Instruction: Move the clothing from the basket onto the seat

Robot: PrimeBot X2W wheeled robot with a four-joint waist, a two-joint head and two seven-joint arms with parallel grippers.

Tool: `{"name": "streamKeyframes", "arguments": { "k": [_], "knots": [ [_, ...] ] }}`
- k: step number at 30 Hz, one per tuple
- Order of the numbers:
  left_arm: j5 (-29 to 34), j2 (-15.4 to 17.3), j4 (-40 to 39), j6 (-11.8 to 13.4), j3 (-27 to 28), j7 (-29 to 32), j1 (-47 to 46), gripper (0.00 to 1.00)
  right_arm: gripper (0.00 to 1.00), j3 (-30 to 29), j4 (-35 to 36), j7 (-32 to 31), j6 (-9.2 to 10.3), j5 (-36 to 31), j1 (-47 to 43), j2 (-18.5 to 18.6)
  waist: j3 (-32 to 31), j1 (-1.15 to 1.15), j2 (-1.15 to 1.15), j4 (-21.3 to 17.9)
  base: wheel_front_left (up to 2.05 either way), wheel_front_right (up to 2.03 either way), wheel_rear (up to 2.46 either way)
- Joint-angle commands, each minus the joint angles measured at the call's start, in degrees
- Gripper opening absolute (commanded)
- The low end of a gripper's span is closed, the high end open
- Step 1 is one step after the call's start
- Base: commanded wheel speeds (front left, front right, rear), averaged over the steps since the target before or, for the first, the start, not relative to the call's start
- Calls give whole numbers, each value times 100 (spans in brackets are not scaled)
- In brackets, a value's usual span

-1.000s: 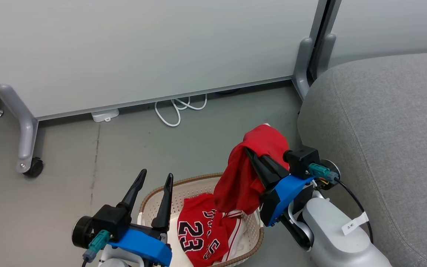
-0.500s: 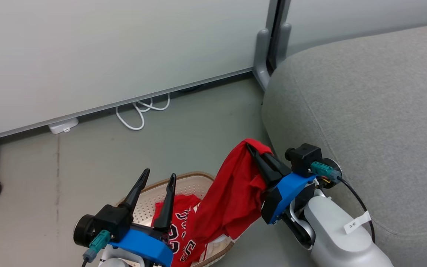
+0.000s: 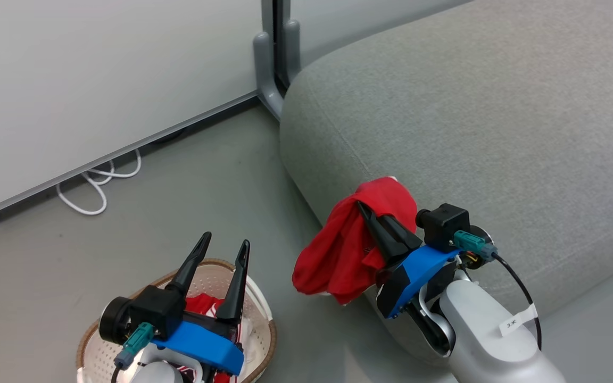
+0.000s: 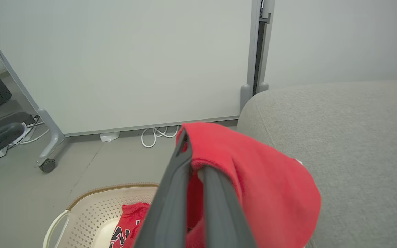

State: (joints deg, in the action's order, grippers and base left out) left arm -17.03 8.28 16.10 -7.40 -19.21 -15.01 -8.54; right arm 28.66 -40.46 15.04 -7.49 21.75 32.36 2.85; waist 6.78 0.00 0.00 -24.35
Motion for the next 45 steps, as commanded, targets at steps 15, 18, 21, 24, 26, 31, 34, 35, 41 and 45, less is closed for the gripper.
{"name": "streamKeyframes", "arguments": {
  "k": [15, 18, 21, 24, 26, 31, 34, 35, 41, 45],
  "knots": [
    [-9, 176, 37, -10, -212, -25, -286, 100, 0, -194, 268, 20, -1, 22, -248, 7, 213, 0, 0, -745, 0, 0, 0],
    [-52, 209, 56, -10, -275, -25, -318, 100, 0, -241, 312, 20, -1, 32, -288, 4, 224, 0, 0, -750, 0, 0, 0],
    [-71, 240, 67, -11, -292, -25, -342, 100, 0, -275, 354, 20, -1, 55, -324, 5, 230, 0, 0, -750, 0, 0, 0],
    [-90, 259, 53, -10, -234, -25, -351, 100, 0, -263, 411, 20, -1, 210, -344, 4, 255, 0, 0, -748, 0, 0, 0],
    [-69, 269, 20, -10, -202, -25, -345, 100, 0, -271, 407, 20, -1, 269, -228, 5, 299, 0, 0, -754, 0, 0, 0],
    [48, 332, -125, -10, -53, -25, -313, 100, 0, -551, 322, 20, -1, 123, 336, 66, 570, 0, 0, -740, 0, 0, 0],
    [107, 405, -224, -10, -45, -25, -384, 100, 0, -959, 310, 20, -1, 20, 797, 187, 805, 0, 0, -612, 0, 0, 0],
    [119, 418, -263, -10, -70, -25, -409, 100, 0, -1125, 305, 20, -1, 9, 967, 282, 908, 0, 0, -555, 0, 0, 0],
    [215, 624, -490, -10, -179, -22, -778, 100, 0, -2057, 163, -51, -1, 444, 2122, 807, 1651, 0, 0, -224, 0, 0, 0],
    [273, 775, -654, -10, -345, -22, -1147, 100, 0, -2489, -82, -86, -2, 367, 2761, 1337, 2216, 0, 0, 16, 0, 0, 0]
  ]
}}
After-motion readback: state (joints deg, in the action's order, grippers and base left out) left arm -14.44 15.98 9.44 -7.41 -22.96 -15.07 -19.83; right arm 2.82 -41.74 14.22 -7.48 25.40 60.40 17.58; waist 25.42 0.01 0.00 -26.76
